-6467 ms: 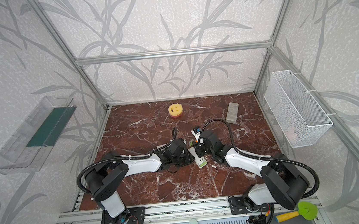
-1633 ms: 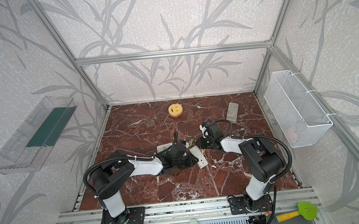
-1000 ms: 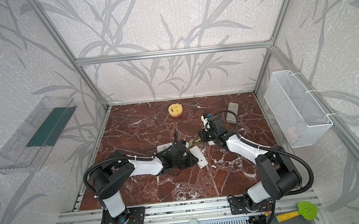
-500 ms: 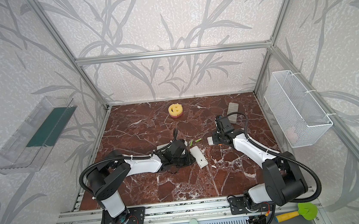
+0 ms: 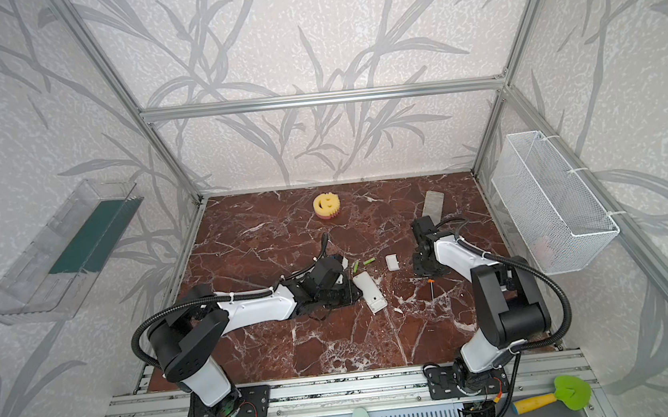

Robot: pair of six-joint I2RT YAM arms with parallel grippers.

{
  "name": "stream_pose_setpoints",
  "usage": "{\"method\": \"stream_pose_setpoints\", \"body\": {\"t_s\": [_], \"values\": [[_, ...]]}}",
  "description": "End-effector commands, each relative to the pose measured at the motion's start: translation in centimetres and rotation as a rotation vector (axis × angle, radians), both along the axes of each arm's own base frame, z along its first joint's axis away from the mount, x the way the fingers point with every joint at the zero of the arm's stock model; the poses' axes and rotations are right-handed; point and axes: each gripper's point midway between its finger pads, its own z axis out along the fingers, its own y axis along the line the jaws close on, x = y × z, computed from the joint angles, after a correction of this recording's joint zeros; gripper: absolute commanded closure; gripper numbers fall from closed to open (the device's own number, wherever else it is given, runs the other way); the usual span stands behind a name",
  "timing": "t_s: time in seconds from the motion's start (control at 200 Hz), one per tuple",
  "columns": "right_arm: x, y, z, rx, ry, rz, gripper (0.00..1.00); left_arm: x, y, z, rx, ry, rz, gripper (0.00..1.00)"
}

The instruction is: Unload the batteries from the remote control

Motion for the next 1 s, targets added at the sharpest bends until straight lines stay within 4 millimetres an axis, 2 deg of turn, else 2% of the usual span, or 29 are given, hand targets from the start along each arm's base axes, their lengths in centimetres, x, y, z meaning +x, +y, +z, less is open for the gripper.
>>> {"method": "stream_pose_setpoints", "body": {"t_s": [0.0, 0.315, 0.41, 0.715, 0.995], "values": [[-1.1, 0.0, -0.8, 0.007, 0.092, -0.017, 0.98, 0.3, 0.7, 1.4, 0.01, -0.052, 0.001, 0.75], [-1.0, 0.4, -0.2, 0.004, 0.08, 0.001, 0.64, 1.1, 2.4, 3.2, 0.051, -0.133, 0.002, 0.74], [-1.1, 0.4, 0.2, -0.005, 0.075, 0.009, 0.57, 1.5, 3.0, 3.5, 0.058, -0.147, 0.007, 0.74], [-0.3, 1.2, 2.5, -0.015, 0.025, 0.038, 0.53, 2.8, 5.3, 5.0, 0.099, -0.218, 0.039, 0.74], [0.4, 2.0, 6.1, -0.008, -0.066, 0.069, 0.52, 4.6, 9.2, 8.9, 0.185, -0.356, 0.084, 0.74]]}}
